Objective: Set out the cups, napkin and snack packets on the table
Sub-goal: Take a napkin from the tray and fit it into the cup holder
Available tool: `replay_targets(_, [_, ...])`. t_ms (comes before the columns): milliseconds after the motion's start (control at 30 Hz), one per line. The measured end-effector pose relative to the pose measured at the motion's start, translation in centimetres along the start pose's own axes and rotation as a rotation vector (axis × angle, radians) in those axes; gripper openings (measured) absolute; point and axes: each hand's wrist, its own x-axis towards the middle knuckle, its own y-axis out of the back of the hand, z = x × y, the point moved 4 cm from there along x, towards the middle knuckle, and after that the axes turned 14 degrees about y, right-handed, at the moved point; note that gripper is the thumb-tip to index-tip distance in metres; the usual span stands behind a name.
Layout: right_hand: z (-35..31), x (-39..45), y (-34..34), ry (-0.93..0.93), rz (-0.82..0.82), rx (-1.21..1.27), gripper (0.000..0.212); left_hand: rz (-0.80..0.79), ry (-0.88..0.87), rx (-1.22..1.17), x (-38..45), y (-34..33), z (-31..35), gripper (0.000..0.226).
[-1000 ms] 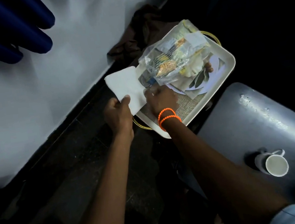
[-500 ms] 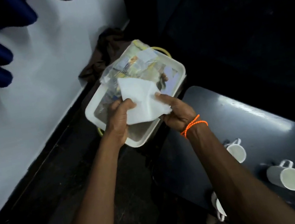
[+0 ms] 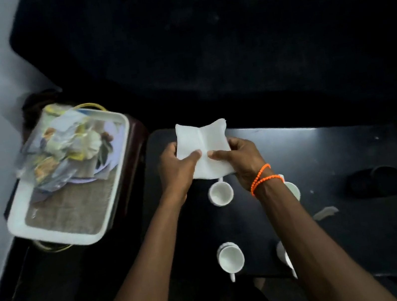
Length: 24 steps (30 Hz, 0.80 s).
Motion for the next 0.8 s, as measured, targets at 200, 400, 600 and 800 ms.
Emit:
replay_targets(200, [2.3, -3.0, 13.8, -0.008, 0.412, -0.090, 0.028, -0.031, -0.120, 0.309, -4.7, -12.0, -0.2, 0.026])
replay_targets(400, [3.8, -8.1, 23.2, -0.074, 0.506, 0.196, 0.032, -0.193, -0.109, 0.363, -10.7, -22.9, -3.2, 0.041])
replay_targets(600, [4.2, -12.2, 30.1, -0.111, 0.709, -0.115, 0.020, -0.298, -0.057, 0.366, -15.4, -29.7, -5.6, 0.046])
replay_targets(800, [3.2, -13.6, 35.5, 0.063, 0.827, -0.416, 0.031, -0.422, -0.125, 0.368, -18.6, -36.2, -5.0, 0.044])
